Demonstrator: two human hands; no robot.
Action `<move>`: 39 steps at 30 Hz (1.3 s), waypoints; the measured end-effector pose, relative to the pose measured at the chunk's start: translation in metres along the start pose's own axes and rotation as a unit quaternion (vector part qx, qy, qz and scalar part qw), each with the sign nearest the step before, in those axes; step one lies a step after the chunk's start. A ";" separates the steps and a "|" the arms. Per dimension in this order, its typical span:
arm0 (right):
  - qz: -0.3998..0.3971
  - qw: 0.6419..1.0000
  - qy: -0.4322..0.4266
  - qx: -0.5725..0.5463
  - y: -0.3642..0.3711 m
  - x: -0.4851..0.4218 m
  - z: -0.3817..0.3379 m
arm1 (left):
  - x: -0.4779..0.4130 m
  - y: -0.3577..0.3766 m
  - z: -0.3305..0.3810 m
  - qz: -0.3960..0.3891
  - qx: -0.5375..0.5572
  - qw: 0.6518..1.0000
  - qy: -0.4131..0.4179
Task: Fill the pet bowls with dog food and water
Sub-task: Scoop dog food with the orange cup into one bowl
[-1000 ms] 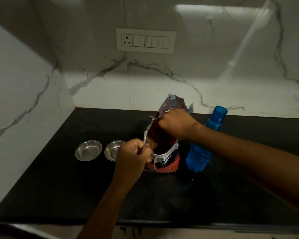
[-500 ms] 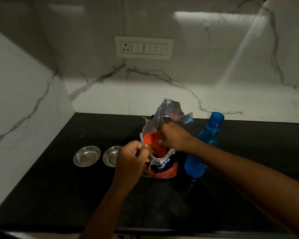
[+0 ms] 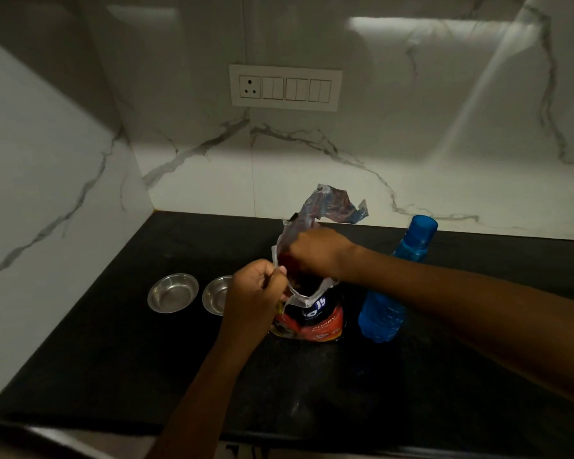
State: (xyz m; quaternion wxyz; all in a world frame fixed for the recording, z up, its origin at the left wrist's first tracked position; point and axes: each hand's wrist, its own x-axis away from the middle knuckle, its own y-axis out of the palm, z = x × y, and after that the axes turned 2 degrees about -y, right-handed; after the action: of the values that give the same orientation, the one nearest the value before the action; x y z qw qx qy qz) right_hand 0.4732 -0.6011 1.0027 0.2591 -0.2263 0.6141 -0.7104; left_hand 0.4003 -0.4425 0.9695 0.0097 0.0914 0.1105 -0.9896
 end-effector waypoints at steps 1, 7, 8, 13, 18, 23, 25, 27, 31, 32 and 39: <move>-0.002 0.997 0.040 -0.062 0.003 0.001 0.007 | 0.000 0.000 0.001 -0.003 0.002 1.000 -0.003; 0.013 0.900 0.241 -0.364 0.018 0.022 0.022 | -0.005 -0.001 0.001 -0.004 -0.015 1.000 -0.012; 0.022 0.879 0.258 -0.400 0.018 0.028 0.023 | -0.005 -0.001 -0.001 -0.001 -0.017 1.000 -0.012; 0.094 0.833 0.292 -0.461 0.012 0.046 0.031 | -0.008 0.000 -0.002 0.005 -0.025 1.000 -0.009; 0.136 0.823 0.312 -0.456 0.006 0.051 0.037 | -0.015 0.004 0.001 0.017 -0.032 0.999 -0.006; 0.193 0.901 0.270 -0.280 0.002 0.052 0.039 | -0.022 0.010 0.001 0.033 -0.038 0.999 -0.013; 0.211 0.911 0.254 -0.248 0.003 0.051 0.040 | -0.024 0.013 0.001 0.040 -0.043 0.998 -0.017; 0.219 0.907 0.252 -0.255 0.002 0.049 0.041 | -0.026 0.014 0.002 0.053 -0.037 0.998 -0.019; 0.230 0.851 0.297 -0.366 -0.003 0.050 0.046 | -0.026 0.016 0.006 0.056 -0.007 0.998 -0.019; 0.225 0.835 0.312 -0.393 -0.003 0.051 0.048 | -0.026 0.017 0.007 0.056 -0.001 0.998 -0.022; 0.238 0.767 0.354 -0.480 -0.011 0.066 0.052 | -0.027 0.017 0.008 0.056 0.046 0.997 -0.031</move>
State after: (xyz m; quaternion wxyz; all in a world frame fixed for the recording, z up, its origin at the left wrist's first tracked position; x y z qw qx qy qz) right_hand 0.4548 -0.6816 1.0217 0.0417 0.0997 0.9572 -0.2686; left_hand 0.4259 -0.4606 0.9780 0.0638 0.0672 0.0595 -0.9939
